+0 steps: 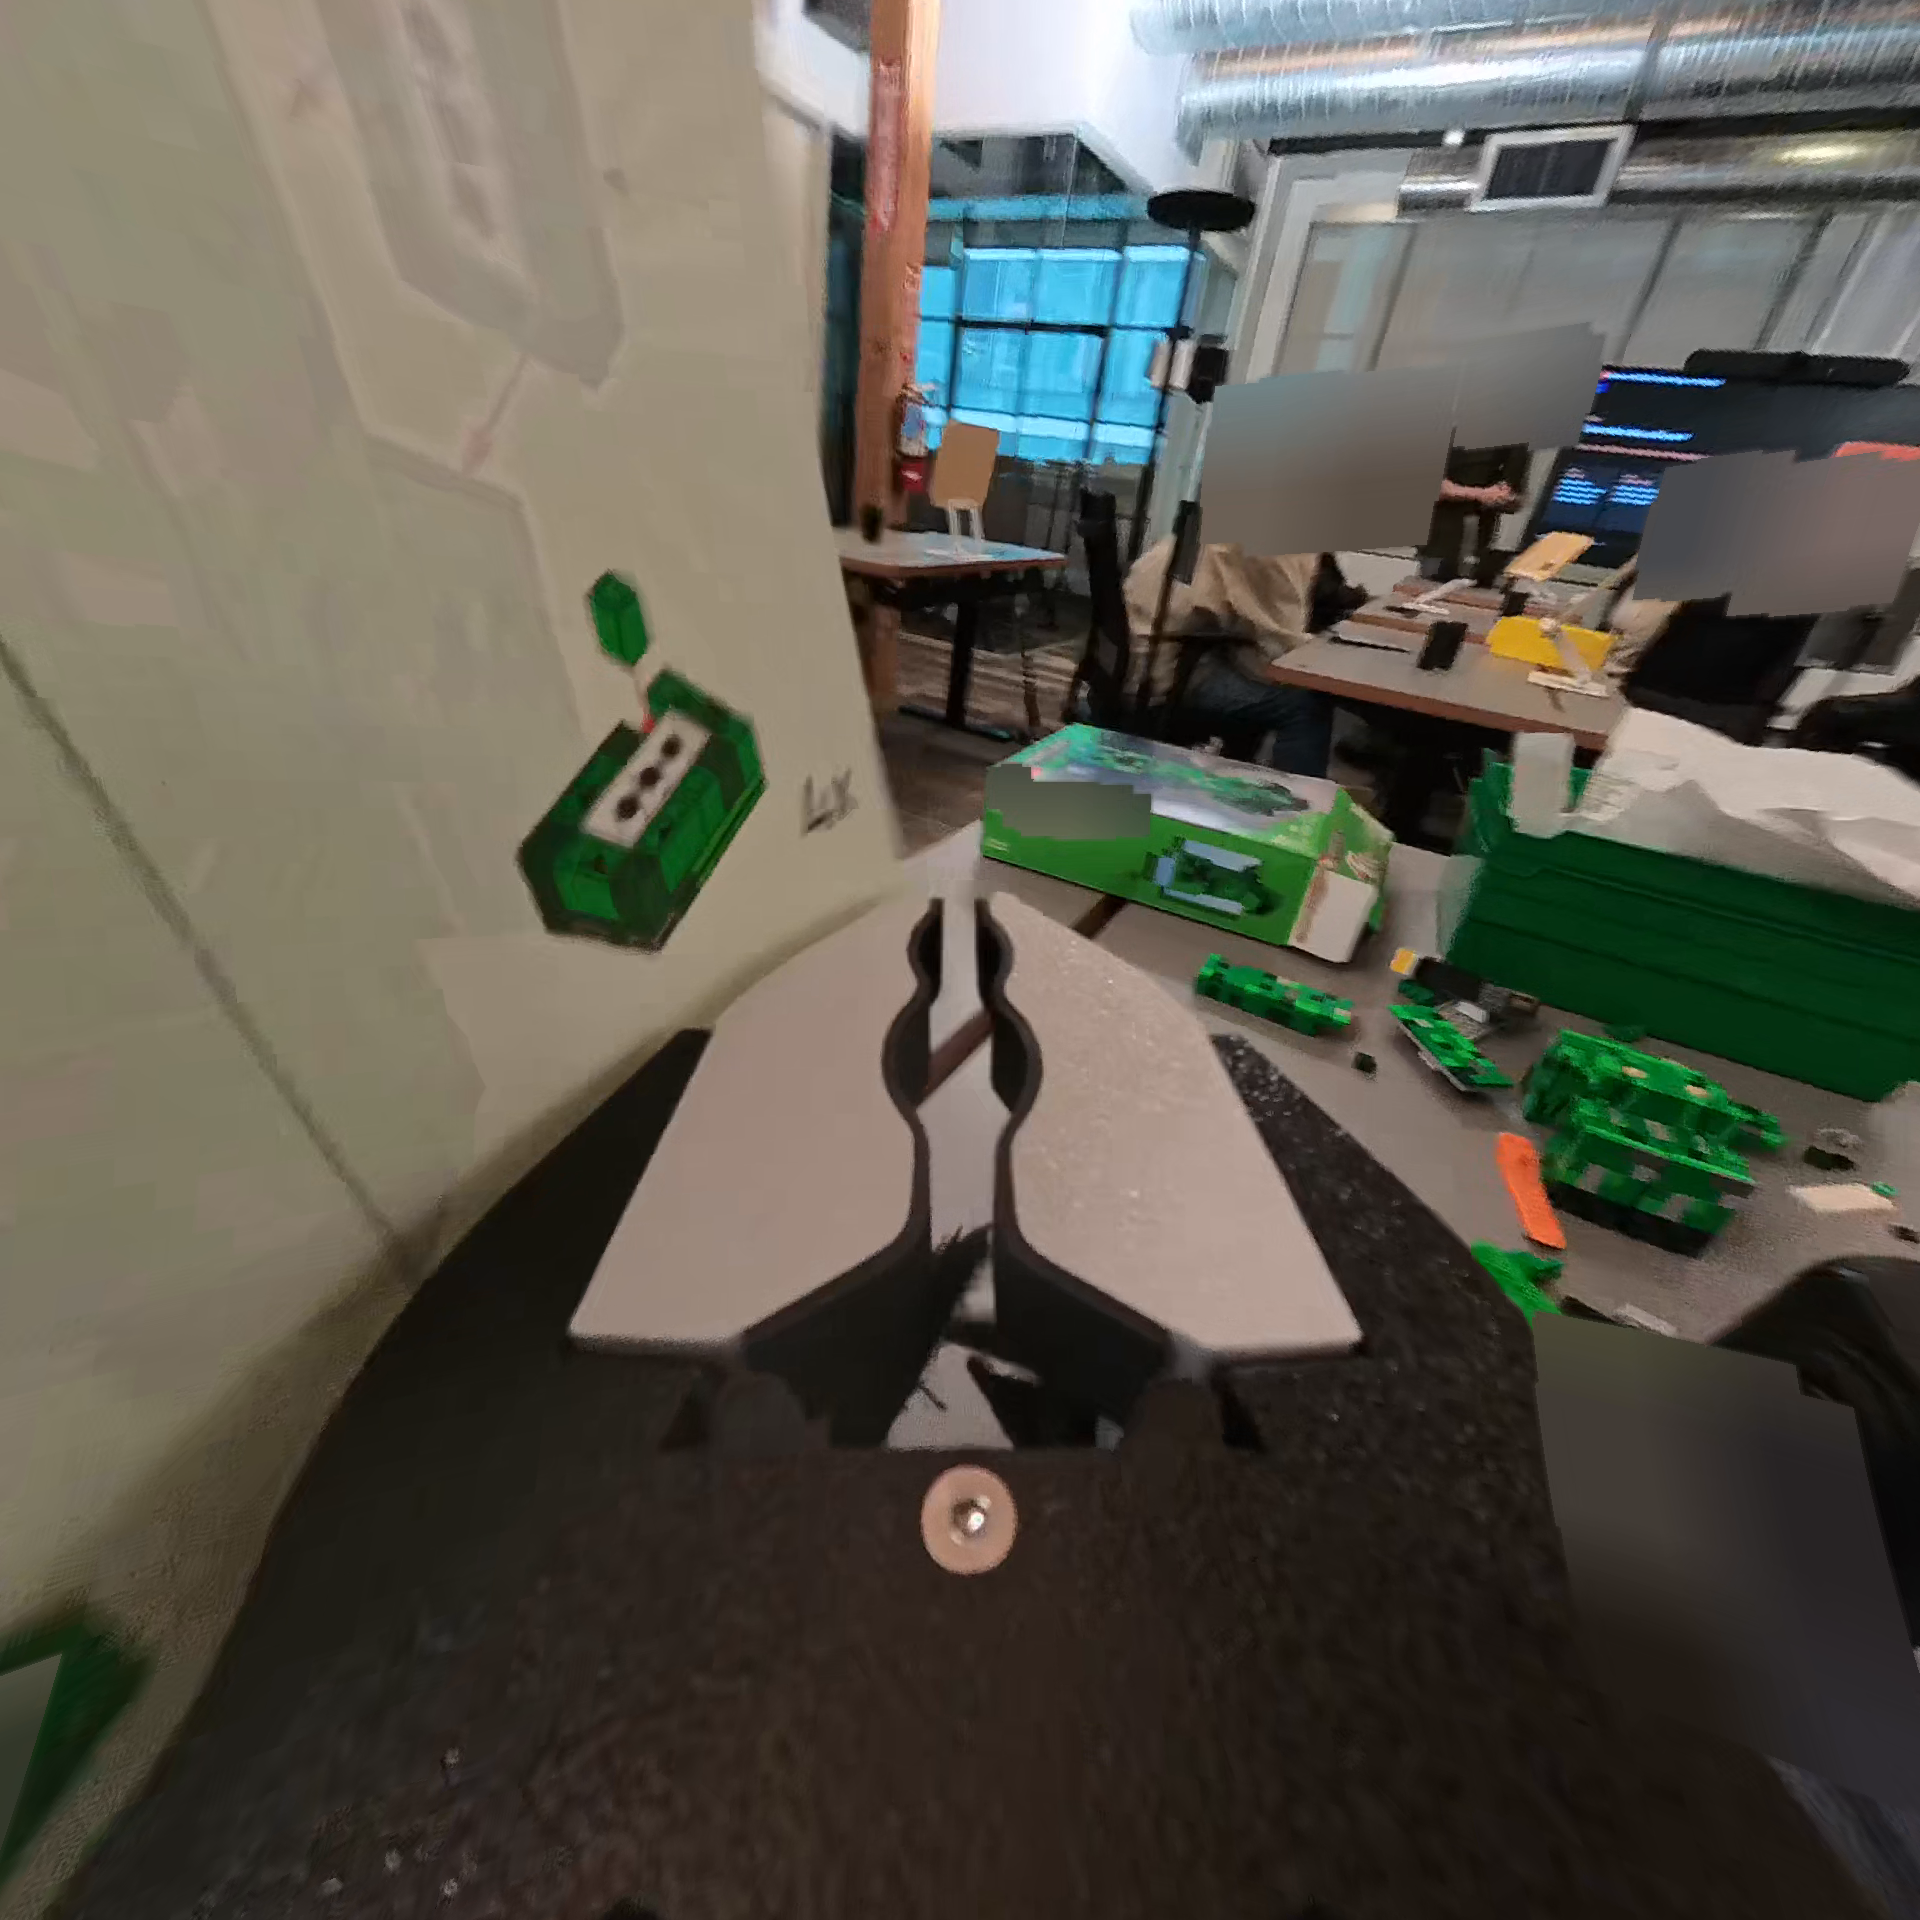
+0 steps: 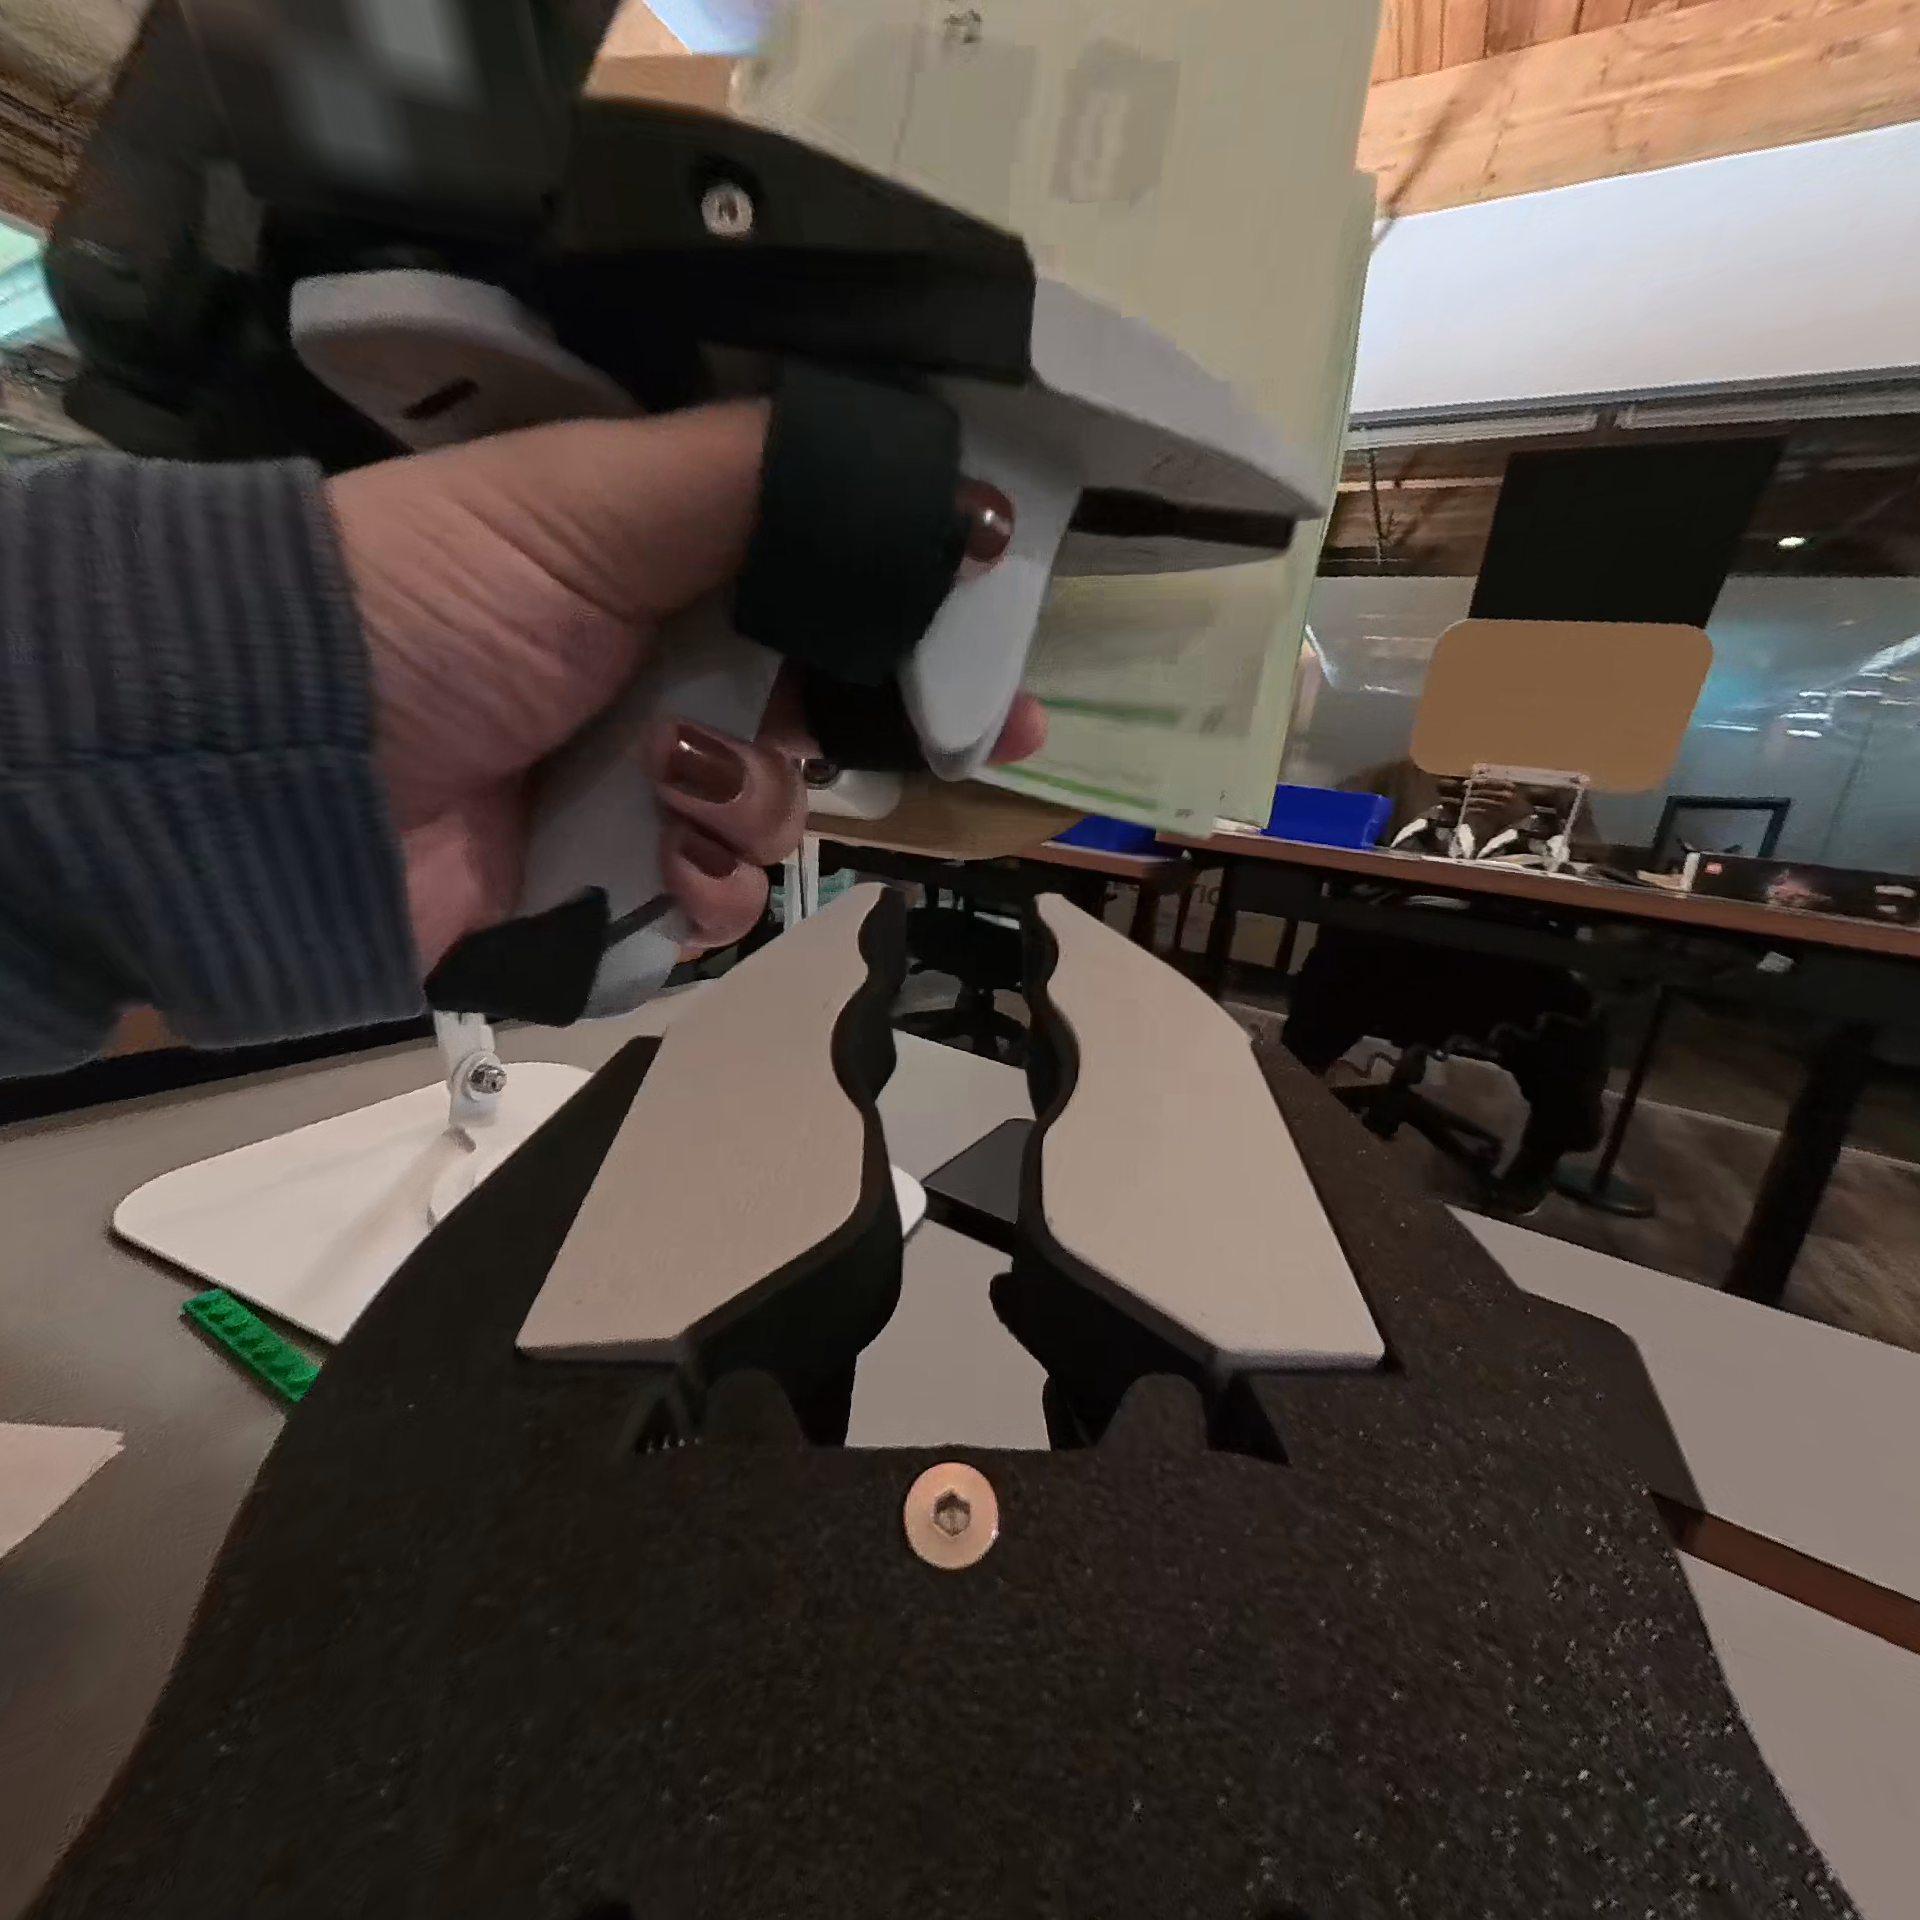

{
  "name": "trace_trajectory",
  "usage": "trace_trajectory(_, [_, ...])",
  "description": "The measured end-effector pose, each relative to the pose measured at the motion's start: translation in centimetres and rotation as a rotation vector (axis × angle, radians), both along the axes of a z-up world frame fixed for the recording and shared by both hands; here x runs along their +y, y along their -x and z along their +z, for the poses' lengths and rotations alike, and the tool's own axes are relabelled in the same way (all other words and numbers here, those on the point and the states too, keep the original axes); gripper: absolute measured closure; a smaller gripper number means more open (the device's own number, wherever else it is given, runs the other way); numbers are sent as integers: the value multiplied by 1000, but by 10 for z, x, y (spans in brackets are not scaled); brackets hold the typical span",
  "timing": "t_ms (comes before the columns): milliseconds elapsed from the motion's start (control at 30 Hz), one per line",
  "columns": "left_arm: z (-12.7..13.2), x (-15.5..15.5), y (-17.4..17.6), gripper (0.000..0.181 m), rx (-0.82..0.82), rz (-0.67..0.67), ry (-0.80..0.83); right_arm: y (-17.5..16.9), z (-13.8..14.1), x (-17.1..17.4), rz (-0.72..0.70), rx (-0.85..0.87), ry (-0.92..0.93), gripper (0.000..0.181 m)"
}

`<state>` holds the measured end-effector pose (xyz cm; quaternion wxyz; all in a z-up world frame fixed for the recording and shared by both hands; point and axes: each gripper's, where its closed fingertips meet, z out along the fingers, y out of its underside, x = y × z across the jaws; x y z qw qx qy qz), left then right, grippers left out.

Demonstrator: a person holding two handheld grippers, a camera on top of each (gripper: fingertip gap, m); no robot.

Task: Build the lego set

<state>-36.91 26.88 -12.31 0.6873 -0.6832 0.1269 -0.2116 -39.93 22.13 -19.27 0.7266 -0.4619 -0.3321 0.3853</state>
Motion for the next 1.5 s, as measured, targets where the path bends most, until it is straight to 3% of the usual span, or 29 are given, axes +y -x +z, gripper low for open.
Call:
trace_trajectory(133, [-6,-6,-8,153,-2,-94,62,11,-4,-2,63,-20,35,161])
trace_trajectory(300, [14,-44,-9,152,-41,-127,-77,19,-7,-4,105,-35,53,161])
trace_trajectory(433, [7,-79,-5,157,18,-107,-94,21,-10,-1,115,-38,97,162])
trace_trajectory(533, [-2,-100,10,168,97,-32,-59,20,-10,3,106,-27,122,162])
trace_trajectory(633, [-9,-112,43,181,193,138,18,18,-10,7,99,-13,153,162])
trace_trajectory(700, [-18,-113,66,181,215,255,149,17,-12,10,100,-4,182,162])
trace_trajectory(833, [-31,-98,76,181,274,295,310,18,-16,14,112,5,240,162])
trace_trajectory(967, [-37,-66,79,181,382,336,344,18,-18,15,151,27,302,162])
trace_trajectory(1133, [-30,-37,90,181,344,418,311,22,-14,8,313,100,429,162])
trace_trajectory(1333, [-24,-31,96,181,255,432,314,37,-14,-13,517,254,798,159])
trace_trajectory(1433, [-21,-41,98,181,273,443,330,52,-22,-29,570,257,1008,161])
trace_trajectory(1500, [-22,-50,101,181,282,451,365,54,-16,-35,655,346,1155,160])
